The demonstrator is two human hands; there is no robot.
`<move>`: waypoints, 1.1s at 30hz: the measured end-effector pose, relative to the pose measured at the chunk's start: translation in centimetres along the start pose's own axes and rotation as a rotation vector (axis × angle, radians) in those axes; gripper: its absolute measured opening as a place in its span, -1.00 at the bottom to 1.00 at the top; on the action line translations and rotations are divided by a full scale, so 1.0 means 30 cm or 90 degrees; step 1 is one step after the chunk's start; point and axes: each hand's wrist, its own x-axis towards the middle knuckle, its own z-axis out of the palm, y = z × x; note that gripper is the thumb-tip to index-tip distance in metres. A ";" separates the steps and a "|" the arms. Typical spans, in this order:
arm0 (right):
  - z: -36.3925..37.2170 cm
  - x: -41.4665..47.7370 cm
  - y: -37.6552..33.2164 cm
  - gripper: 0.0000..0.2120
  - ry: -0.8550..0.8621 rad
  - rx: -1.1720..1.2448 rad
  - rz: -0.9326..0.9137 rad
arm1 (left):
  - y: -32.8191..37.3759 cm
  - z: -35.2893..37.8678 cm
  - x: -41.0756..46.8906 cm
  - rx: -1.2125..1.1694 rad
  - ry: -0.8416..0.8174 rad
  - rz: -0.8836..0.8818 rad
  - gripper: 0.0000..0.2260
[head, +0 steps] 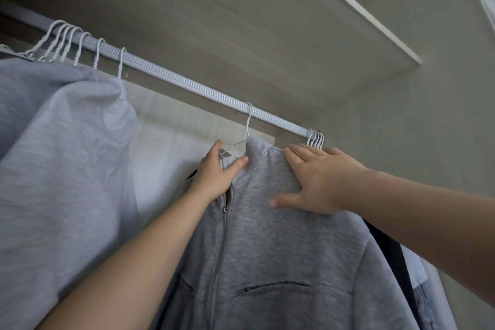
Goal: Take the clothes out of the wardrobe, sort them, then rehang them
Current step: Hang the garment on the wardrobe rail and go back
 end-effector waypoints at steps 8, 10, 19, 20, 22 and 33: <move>0.102 0.036 0.014 0.12 0.005 -0.085 0.020 | -0.065 0.156 0.072 0.163 0.005 0.047 -0.20; 0.142 0.040 0.041 0.13 0.005 -0.094 0.033 | -0.068 0.209 0.085 0.153 -0.031 0.040 -0.14; 0.304 0.019 0.211 0.21 -0.012 -0.142 0.088 | -0.069 0.540 0.096 0.113 -0.084 0.046 -0.15; 0.316 0.017 0.223 0.21 -0.012 -0.150 0.087 | -0.069 0.569 0.097 0.107 -0.084 0.045 -0.16; 0.334 0.020 0.243 0.22 -0.004 -0.165 0.085 | -0.076 0.621 0.102 0.092 -0.091 0.046 -0.14; 0.375 0.027 0.284 0.19 0.050 -0.151 0.070 | -0.109 0.714 0.134 -0.027 -0.151 0.036 -0.18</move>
